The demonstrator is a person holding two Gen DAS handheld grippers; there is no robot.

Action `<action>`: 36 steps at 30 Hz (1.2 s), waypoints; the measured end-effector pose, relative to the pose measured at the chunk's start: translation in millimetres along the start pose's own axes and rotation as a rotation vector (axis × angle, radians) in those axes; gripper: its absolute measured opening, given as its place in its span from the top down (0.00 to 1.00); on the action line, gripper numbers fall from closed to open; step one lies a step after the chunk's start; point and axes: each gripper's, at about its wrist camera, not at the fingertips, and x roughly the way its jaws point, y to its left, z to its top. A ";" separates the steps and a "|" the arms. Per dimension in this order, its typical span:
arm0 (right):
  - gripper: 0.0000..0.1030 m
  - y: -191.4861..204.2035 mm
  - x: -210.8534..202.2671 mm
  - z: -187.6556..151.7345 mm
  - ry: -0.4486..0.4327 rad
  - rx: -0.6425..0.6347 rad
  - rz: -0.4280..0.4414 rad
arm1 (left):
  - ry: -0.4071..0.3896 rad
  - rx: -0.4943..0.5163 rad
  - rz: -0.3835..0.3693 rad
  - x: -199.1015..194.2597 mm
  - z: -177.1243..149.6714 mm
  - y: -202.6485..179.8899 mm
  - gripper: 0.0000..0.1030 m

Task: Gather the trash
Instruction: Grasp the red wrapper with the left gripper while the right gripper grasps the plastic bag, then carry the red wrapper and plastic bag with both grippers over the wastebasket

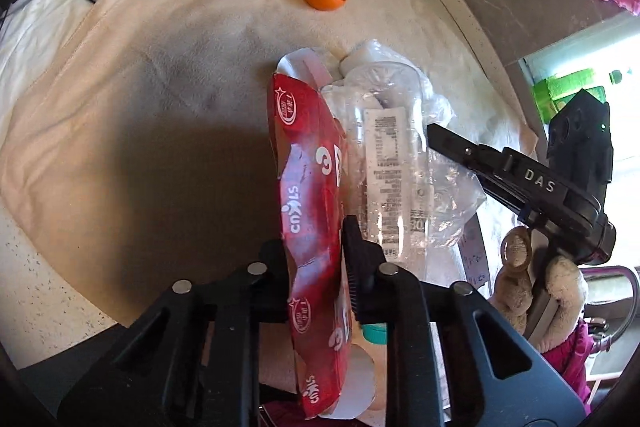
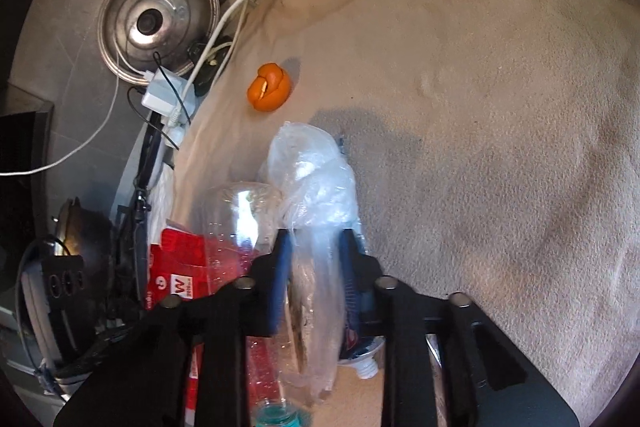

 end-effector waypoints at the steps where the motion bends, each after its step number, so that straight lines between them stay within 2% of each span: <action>1: 0.89 -0.7 -1.5 -0.4 -0.005 0.001 0.005 | -0.002 0.011 0.006 -2.0 -0.7 -1.8 0.86; 5: 0.92 0.0 -14.2 -3.5 -0.042 -0.014 0.008 | -0.034 0.063 0.042 -15.3 -3.3 -8.3 0.90; 14: 0.94 4.9 -59.2 -11.2 -0.160 -0.014 0.016 | -0.094 0.061 0.015 -49.3 -3.8 4.5 0.90; 22: 0.94 15.0 -98.8 -32.8 -0.239 -0.010 0.042 | -0.124 0.057 -0.015 -74.2 -10.3 21.2 0.90; 31: 0.94 41.5 -116.4 -80.2 -0.254 -0.014 0.076 | -0.109 0.095 -0.015 -91.2 -39.5 50.0 0.90; 32: 0.94 43.7 -117.2 -85.3 -0.195 -0.026 0.156 | -0.104 0.097 -0.016 -92.1 -43.6 54.0 0.90; 36: 0.94 56.8 -120.3 -112.8 -0.189 -0.034 0.160 | -0.081 0.118 -0.012 -94.7 -61.7 67.6 0.90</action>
